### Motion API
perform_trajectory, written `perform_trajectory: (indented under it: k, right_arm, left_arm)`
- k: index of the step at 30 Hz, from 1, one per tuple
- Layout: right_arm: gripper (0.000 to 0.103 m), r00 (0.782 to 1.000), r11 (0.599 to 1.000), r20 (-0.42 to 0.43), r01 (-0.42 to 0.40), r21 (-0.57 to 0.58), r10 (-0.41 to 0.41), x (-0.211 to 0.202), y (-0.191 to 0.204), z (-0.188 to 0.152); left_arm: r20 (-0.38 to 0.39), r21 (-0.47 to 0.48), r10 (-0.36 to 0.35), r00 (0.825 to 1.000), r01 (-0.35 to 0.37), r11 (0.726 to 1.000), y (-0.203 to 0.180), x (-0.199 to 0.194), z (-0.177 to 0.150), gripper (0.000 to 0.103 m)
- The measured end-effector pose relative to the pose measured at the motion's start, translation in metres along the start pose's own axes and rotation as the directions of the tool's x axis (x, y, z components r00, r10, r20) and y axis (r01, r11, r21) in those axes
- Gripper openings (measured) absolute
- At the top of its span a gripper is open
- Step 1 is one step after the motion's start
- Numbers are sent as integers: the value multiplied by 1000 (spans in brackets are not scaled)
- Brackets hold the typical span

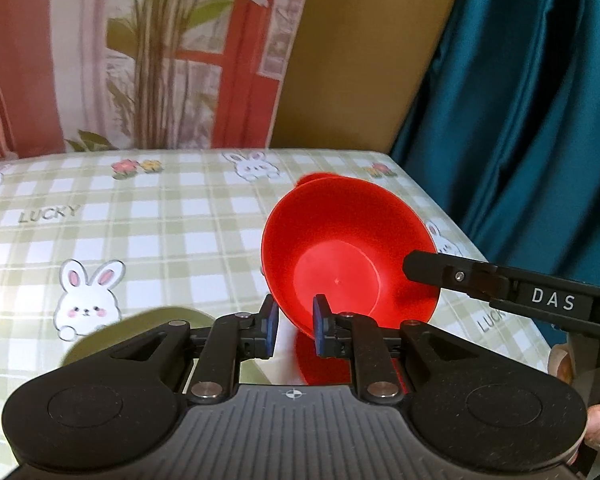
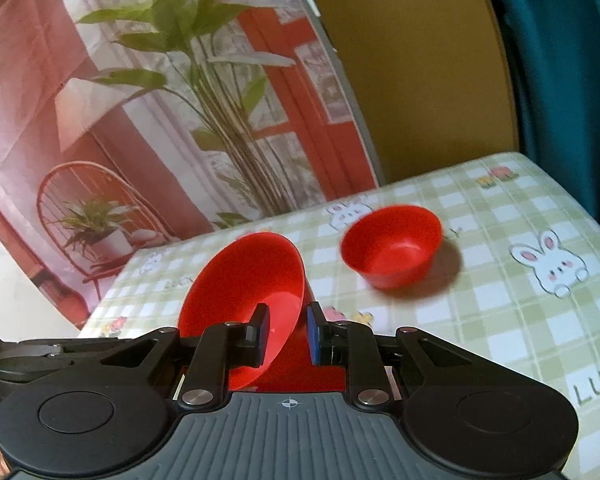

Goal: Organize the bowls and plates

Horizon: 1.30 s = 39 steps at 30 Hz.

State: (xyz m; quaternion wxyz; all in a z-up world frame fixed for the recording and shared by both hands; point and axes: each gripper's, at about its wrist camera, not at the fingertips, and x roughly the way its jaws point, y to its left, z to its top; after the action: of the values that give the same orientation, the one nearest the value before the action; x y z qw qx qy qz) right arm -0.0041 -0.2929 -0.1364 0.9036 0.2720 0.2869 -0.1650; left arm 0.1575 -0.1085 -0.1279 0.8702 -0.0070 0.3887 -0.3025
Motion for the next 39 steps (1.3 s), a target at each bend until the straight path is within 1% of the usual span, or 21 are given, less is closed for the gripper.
perform_trajectory:
  k: [4,10,19,27,30,34,37,39]
  right_arm:
    - [21,999,1000,-32,23,13,-23,1,-10,-10]
    - [21,995,998,-79,55,31,-52,6,-20,-24]
    - [22,992,997,-109,64,48,-59,10,-27,-29]
    - [23,990,997,-128,63,46,-57,10,-31,-31]
    - [24,990,997,-130,62,47,-55,10,-31,-31]
    - [27,989,997,-127,77,22,-73,8,-28,-30]
    - [27,991,997,-114,75,17,-73,5,-28,-26]
    - [27,993,998,-96,68,12,-67,3,-29,-21]
  left_arm:
    - [-33,28,-10,999,11,1000,-6,9,-8,18]
    - [-84,44,-12,996,16,999,-8,25,-22,18]
    - [-110,79,-6,994,14,997,-11,32,-29,18]
    - [-125,83,-22,992,33,996,-12,32,-31,19]
    - [-135,85,-30,990,42,995,-11,31,-32,22]
    - [-141,98,-18,990,32,995,-10,30,-32,31]
    - [-128,87,-21,992,32,996,-6,27,-29,31]
    - [-106,80,-23,994,32,996,-4,22,-25,31]
